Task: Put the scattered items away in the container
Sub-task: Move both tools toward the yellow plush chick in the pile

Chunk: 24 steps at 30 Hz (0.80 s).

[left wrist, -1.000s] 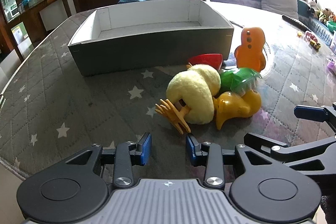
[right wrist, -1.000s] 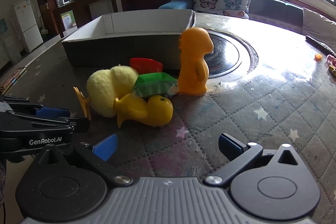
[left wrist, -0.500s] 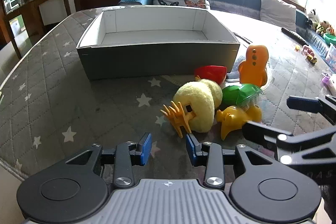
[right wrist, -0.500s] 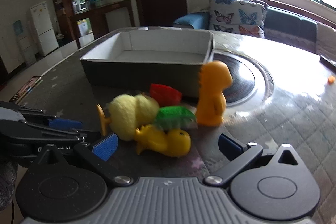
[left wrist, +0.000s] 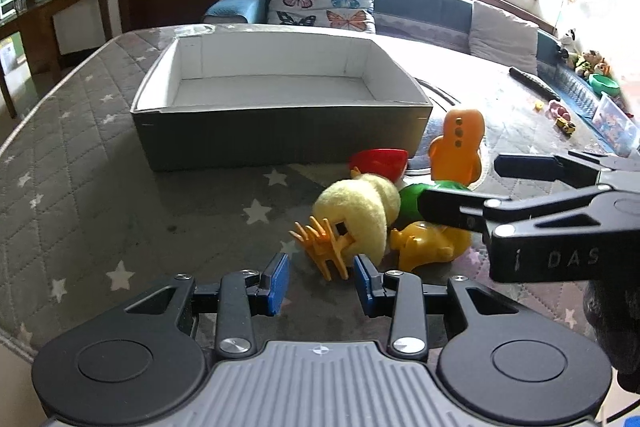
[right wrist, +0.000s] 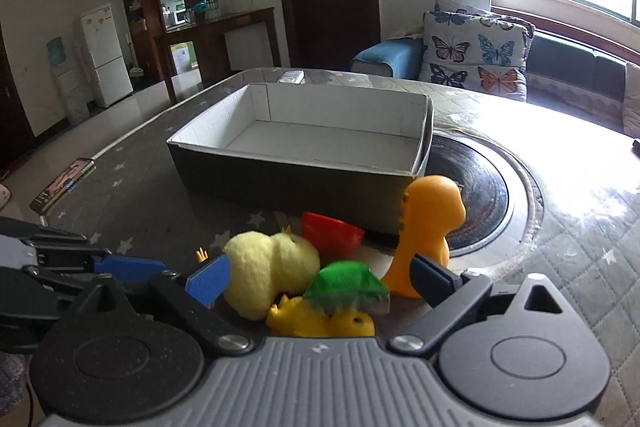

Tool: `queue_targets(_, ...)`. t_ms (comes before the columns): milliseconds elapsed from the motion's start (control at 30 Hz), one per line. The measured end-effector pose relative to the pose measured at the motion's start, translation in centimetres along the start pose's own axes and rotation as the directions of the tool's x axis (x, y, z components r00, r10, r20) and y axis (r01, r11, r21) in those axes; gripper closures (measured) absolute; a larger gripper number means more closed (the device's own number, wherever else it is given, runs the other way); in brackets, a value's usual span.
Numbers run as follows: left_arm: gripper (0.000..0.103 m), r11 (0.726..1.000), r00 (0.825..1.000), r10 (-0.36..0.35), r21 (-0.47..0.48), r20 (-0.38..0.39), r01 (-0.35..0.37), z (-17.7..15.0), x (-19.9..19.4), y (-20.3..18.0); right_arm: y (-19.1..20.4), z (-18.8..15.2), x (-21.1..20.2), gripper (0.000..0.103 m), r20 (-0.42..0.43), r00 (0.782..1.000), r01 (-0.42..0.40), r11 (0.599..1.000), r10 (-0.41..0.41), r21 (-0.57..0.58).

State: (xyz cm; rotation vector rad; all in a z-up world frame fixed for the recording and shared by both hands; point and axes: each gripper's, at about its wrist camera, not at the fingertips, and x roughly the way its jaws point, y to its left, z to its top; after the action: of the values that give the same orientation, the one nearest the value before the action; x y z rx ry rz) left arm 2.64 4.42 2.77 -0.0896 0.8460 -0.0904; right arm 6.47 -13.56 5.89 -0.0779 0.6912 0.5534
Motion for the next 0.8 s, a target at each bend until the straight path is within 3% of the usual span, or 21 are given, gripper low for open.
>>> queue_targets(200,0.066,1.000,1.000,-0.024,-0.018,-0.014,0.023,0.4,1.1,0.5,-0.4,0.6,0.5,0.011,-0.010,1.000,-0.028,1.000,0.028,0.002)
queue_targets(467,0.081,0.999,0.999,-0.036,-0.030,-0.008,0.036,0.8,1.8,2.0,0.0,1.3,2.0,0.018,-0.035,0.997,-0.067,0.998,0.067,-0.005)
queue_targets(800,0.082,0.999,1.000,-0.015,-0.046,-0.005,0.014,1.5,2.7,4.1,1.0,1.4,5.3,0.024,-0.108,0.987,-0.122,0.992,0.120,-0.015)
